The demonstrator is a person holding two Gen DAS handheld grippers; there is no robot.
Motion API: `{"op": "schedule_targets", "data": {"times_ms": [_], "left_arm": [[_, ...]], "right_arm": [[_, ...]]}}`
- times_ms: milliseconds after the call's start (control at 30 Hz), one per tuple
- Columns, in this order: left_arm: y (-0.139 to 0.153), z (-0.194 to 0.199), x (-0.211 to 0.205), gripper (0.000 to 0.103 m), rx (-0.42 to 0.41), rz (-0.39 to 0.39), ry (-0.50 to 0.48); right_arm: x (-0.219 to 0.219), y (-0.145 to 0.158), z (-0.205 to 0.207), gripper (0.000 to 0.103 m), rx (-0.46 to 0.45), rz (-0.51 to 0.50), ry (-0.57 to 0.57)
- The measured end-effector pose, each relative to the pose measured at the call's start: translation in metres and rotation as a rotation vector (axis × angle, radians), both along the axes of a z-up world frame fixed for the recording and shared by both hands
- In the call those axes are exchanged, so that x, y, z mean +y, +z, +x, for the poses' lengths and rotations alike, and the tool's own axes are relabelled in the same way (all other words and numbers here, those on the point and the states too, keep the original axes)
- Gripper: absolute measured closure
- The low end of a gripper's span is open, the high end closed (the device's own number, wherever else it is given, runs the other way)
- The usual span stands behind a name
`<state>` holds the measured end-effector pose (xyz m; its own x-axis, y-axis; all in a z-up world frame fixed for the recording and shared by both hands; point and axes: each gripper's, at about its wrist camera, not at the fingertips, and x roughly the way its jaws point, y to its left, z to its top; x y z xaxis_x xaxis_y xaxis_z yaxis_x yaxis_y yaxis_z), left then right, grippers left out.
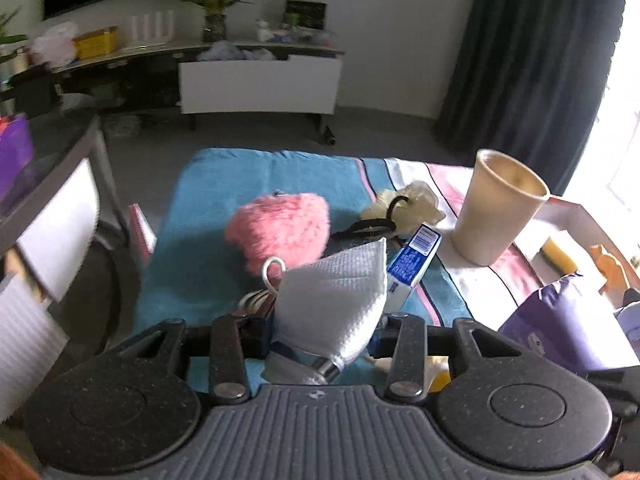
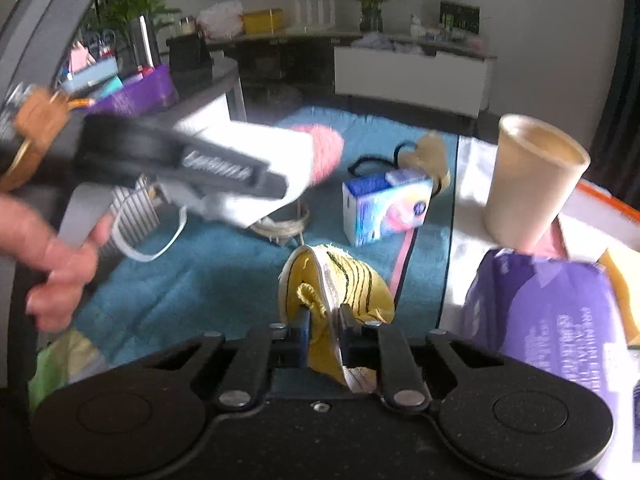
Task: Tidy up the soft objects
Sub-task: 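Grasp the white face mask with the left tool while the right tool grasps the yellow cloth, then carry the white mask and yellow cloth in both tools over the white box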
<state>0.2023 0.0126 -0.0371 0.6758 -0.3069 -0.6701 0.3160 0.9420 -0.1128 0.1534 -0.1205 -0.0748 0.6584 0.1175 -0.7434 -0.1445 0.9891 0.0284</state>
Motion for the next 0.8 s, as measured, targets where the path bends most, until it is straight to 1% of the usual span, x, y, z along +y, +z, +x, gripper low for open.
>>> {"op": "schedule_targets", "data": {"times_ms": [100,267,433,567,733,800], "left_arm": [[0.008,-0.016,0.006,0.061,-0.018,-0.011,0.047],[0.026,-0.038,0.016,0.061,-0.026,-0.066,0.13],[0.04,-0.059,0.014,0.061,-0.022,-0.108,0.2],[0.045,-0.072,0.002,0.061,-0.017,-0.124,0.198],[0.053,-0.085,-0.015,0.061,-0.012,-0.177,0.199],[0.058,-0.088,-0.024,0.061,-0.022,-0.177,0.198]], "right_arm": [[-0.004,0.016,-0.008,0.086,-0.047,0.012,-0.013],[-0.022,0.041,-0.02,0.086,-0.105,0.037,-0.056],[-0.04,0.068,-0.033,0.086,-0.163,0.054,-0.094],[-0.054,0.084,-0.044,0.086,-0.201,0.053,-0.113],[-0.071,0.098,-0.057,0.086,-0.234,0.062,-0.143],[-0.08,0.103,-0.062,0.086,-0.246,0.066,-0.153]]}}
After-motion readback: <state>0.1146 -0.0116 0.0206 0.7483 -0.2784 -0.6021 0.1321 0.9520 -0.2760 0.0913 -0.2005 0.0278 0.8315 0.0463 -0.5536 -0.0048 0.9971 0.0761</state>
